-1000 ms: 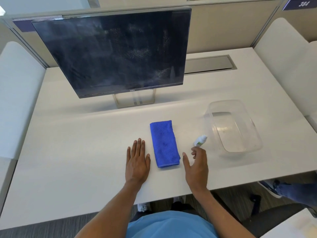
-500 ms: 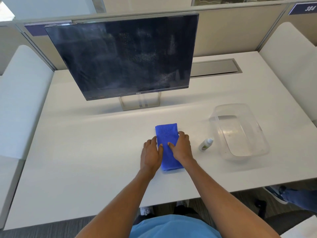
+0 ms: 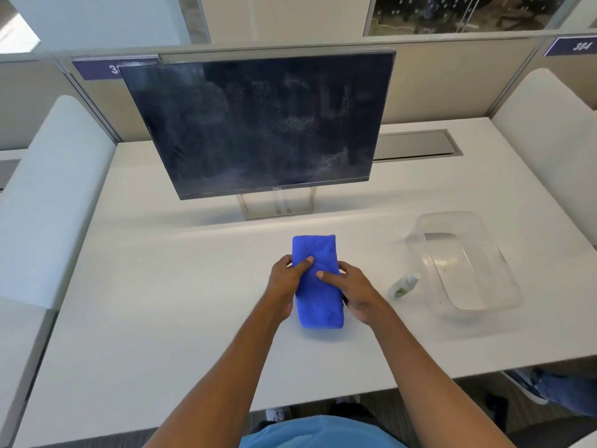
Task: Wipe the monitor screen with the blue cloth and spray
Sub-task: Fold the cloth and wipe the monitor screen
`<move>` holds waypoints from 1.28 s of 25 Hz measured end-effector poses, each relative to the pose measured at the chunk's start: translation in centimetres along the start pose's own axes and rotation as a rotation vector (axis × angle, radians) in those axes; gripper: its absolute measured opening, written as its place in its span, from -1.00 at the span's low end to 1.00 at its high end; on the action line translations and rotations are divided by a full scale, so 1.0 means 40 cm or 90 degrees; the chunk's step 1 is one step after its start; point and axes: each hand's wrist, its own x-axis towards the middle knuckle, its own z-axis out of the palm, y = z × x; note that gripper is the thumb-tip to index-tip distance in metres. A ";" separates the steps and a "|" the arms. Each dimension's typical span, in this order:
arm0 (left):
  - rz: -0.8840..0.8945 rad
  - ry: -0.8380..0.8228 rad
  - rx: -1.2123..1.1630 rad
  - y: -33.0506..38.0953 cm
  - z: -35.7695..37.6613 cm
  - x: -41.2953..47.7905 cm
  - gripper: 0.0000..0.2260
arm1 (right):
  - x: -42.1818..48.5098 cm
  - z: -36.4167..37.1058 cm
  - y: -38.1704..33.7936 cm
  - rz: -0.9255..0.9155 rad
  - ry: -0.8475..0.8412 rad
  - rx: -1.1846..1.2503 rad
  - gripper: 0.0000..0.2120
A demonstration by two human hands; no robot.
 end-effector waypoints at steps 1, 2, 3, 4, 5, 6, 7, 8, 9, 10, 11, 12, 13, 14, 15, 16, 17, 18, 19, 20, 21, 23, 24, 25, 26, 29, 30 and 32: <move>-0.003 -0.029 -0.022 0.026 -0.005 -0.004 -0.68 | -0.003 0.003 -0.011 -0.005 -0.044 0.033 -0.48; -0.005 -0.058 -0.036 0.053 -0.008 -0.008 -0.68 | -0.006 0.008 -0.025 -0.021 -0.082 0.060 -0.51; 0.000 -0.080 -0.044 0.080 -0.008 -0.012 -0.70 | -0.010 0.014 -0.042 -0.041 -0.104 0.075 -0.53; 0.012 -0.096 -0.044 0.109 -0.006 -0.014 -0.71 | -0.014 0.019 -0.063 -0.064 -0.113 0.078 -0.54; 0.032 -0.110 -0.038 0.137 -0.004 -0.018 -0.73 | -0.018 0.023 -0.086 -0.087 -0.113 0.076 -0.54; 0.057 -0.127 -0.027 0.165 -0.001 -0.022 -0.74 | -0.021 0.029 -0.111 -0.111 -0.106 0.078 -0.54; 0.084 -0.140 -0.010 0.194 0.003 -0.029 -0.76 | -0.023 0.035 -0.137 -0.133 -0.099 0.084 -0.54; 0.111 -0.142 0.012 0.223 0.009 -0.034 -0.78 | -0.025 0.041 -0.164 -0.152 -0.097 0.088 -0.54; 0.140 -0.130 0.037 0.251 0.018 -0.038 -0.80 | -0.026 0.046 -0.190 -0.171 -0.096 0.088 -0.54; 0.175 -0.107 0.064 0.275 0.027 -0.040 -0.82 | -0.026 0.051 -0.214 -0.190 -0.093 0.085 -0.55; 0.208 -0.082 0.087 0.297 0.037 -0.041 -0.83 | -0.027 0.058 -0.236 -0.208 -0.088 0.083 -0.56; 0.238 -0.063 0.106 0.319 0.047 -0.039 -0.84 | -0.026 0.065 -0.258 -0.227 -0.079 0.086 -0.56; 0.264 -0.049 0.122 0.337 0.057 -0.038 -0.84 | -0.025 0.072 -0.278 -0.243 -0.069 0.095 -0.57; 0.288 -0.040 0.137 0.355 0.065 -0.034 -0.84 | -0.023 0.078 -0.297 -0.254 -0.058 0.111 -0.57; 0.309 -0.033 0.152 0.371 0.073 -0.031 -0.84 | -0.020 0.082 -0.313 -0.260 -0.054 0.133 -0.57; 0.326 -0.030 0.164 0.387 0.081 -0.028 -0.84 | -0.016 0.085 -0.327 -0.259 -0.061 0.159 -0.57; 0.340 -0.030 0.171 0.403 0.090 -0.024 -0.84 | -0.011 0.085 -0.340 -0.252 -0.073 0.189 -0.58; 0.351 -0.032 0.176 0.417 0.100 -0.020 -0.84 | -0.006 0.086 -0.350 -0.237 -0.089 0.223 -0.58; 0.360 -0.036 0.177 0.431 0.109 -0.015 -0.85 | -0.001 0.086 -0.360 -0.218 -0.103 0.259 -0.59; 0.371 -0.038 0.180 0.445 0.117 -0.009 -0.86 | 0.005 0.085 -0.371 -0.205 -0.115 0.290 -0.60; 0.385 -0.036 0.189 0.459 0.123 -0.005 -0.87 | 0.010 0.084 -0.382 -0.204 -0.123 0.313 -0.61; 0.426 -0.010 0.230 0.494 0.132 0.003 -0.85 | 0.025 0.080 -0.420 -0.238 -0.116 0.320 -0.60; 0.454 0.017 0.260 0.512 0.133 0.004 -0.82 | 0.031 0.079 -0.442 -0.269 -0.095 0.306 -0.59; 0.491 0.052 0.287 0.532 0.133 0.004 -0.79 | 0.037 0.075 -0.465 -0.307 -0.059 0.283 -0.59; 0.540 0.089 0.310 0.552 0.131 0.002 -0.76 | 0.041 0.070 -0.488 -0.346 -0.008 0.255 -0.62; 0.718 0.201 0.392 0.611 0.112 0.008 -0.69 | 0.057 0.035 -0.556 -0.436 0.199 0.181 -0.78; 0.762 0.240 0.439 0.632 0.101 0.013 -0.66 | 0.067 0.022 -0.577 -0.465 0.270 0.150 -0.79; 0.809 0.310 0.555 0.676 0.076 0.028 -0.60 | 0.097 0.005 -0.617 -0.538 0.407 0.045 -0.71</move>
